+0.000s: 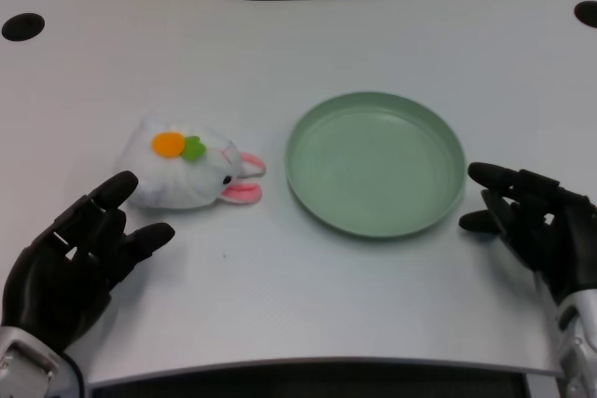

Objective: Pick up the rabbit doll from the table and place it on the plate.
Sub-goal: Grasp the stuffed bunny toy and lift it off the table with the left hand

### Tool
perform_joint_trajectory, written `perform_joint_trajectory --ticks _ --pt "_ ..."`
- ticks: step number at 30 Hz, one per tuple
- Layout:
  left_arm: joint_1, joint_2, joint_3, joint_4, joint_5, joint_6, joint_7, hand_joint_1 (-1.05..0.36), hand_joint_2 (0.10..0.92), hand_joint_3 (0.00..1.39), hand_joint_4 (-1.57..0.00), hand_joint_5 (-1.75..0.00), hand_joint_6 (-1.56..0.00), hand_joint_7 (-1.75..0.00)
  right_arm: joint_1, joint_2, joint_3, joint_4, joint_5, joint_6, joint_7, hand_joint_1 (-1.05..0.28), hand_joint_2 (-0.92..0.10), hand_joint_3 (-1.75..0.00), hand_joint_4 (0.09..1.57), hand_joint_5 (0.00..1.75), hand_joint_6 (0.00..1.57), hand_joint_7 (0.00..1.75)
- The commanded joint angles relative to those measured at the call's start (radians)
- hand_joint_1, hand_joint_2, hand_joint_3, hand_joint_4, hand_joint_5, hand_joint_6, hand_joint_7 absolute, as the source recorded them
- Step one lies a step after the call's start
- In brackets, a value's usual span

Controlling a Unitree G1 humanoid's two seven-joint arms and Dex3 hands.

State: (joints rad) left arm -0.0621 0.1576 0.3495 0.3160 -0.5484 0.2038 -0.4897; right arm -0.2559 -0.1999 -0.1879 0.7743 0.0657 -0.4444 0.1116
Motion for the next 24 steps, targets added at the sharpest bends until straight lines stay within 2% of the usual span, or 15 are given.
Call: perform_joint_trajectory --ticks 1,9,10,11,12,15,18,23,24 --pt "0.008 -0.008 -0.011 -0.003 0.027 -0.069 -0.018 -0.43 0.921 0.15 -0.57 -0.98 -0.81 -0.01 0.000 0.005 -0.004 0.011 0.012 0.001 0.003 -0.40 -0.92 -0.18 0.84 0.90 1.07 0.02" --pt "0.007 -0.009 -0.012 0.006 0.030 -0.086 -0.022 -0.43 0.921 0.15 -0.57 -0.97 -0.82 -0.01 -0.001 0.005 -0.005 0.014 0.012 -0.001 0.004 -0.40 -0.92 -0.18 0.85 0.88 1.07 0.02" --pt "0.006 -0.013 -0.018 -0.005 0.050 -0.138 -0.024 -0.43 0.921 0.15 -0.57 -0.97 -0.81 -0.01 -0.003 0.006 -0.005 0.015 0.012 0.001 0.002 -0.40 -0.92 -0.18 0.85 0.88 1.07 0.02" --pt "-0.008 0.001 -0.036 -0.012 0.110 -0.231 -0.022 -0.43 0.921 0.15 -0.56 -0.96 -0.80 0.00 -0.005 0.007 -0.001 0.016 0.005 0.001 -0.005 -0.41 -0.92 -0.18 0.85 0.88 1.07 0.02" --pt "-0.019 0.020 -0.060 -0.026 0.182 -0.315 -0.009 -0.42 0.921 0.15 -0.54 -0.99 -0.81 -0.01 -0.007 0.009 0.001 0.019 0.003 -0.002 -0.006 -0.41 -0.92 -0.18 0.85 0.88 1.06 0.02" --pt "-0.034 0.061 -0.112 -0.043 0.329 -0.449 0.030 -0.40 0.921 0.13 -0.47 -0.99 -0.79 0.00 -0.010 0.011 0.004 0.021 0.000 0.001 -0.011 -0.41 -0.92 -0.18 0.85 0.88 1.06 0.02" --pt "-0.038 0.082 -0.139 -0.039 0.403 -0.508 0.068 -0.46 0.921 0.12 -0.46 -0.98 -0.76 0.00 -0.010 0.010 0.007 0.021 -0.004 0.002 -0.017 -0.41 -0.92 -0.18 0.84 0.88 1.06 0.02" --pt "-0.080 0.134 -0.167 -0.035 0.481 -0.552 0.100 -0.46 0.921 0.10 -0.43 -0.94 -0.72 0.00 -0.014 0.011 0.010 0.024 -0.001 0.003 -0.016 -0.40 -0.92 -0.19 0.85 0.88 1.06 0.02" --pt "-0.088 0.141 -0.171 -0.042 0.490 -0.549 0.106 -0.46 0.921 0.10 -0.43 -0.93 -0.72 0.00 -0.015 0.010 0.013 0.028 -0.006 -0.002 -0.020 -0.40 -0.92 -0.19 0.85 0.88 1.06 0.02"
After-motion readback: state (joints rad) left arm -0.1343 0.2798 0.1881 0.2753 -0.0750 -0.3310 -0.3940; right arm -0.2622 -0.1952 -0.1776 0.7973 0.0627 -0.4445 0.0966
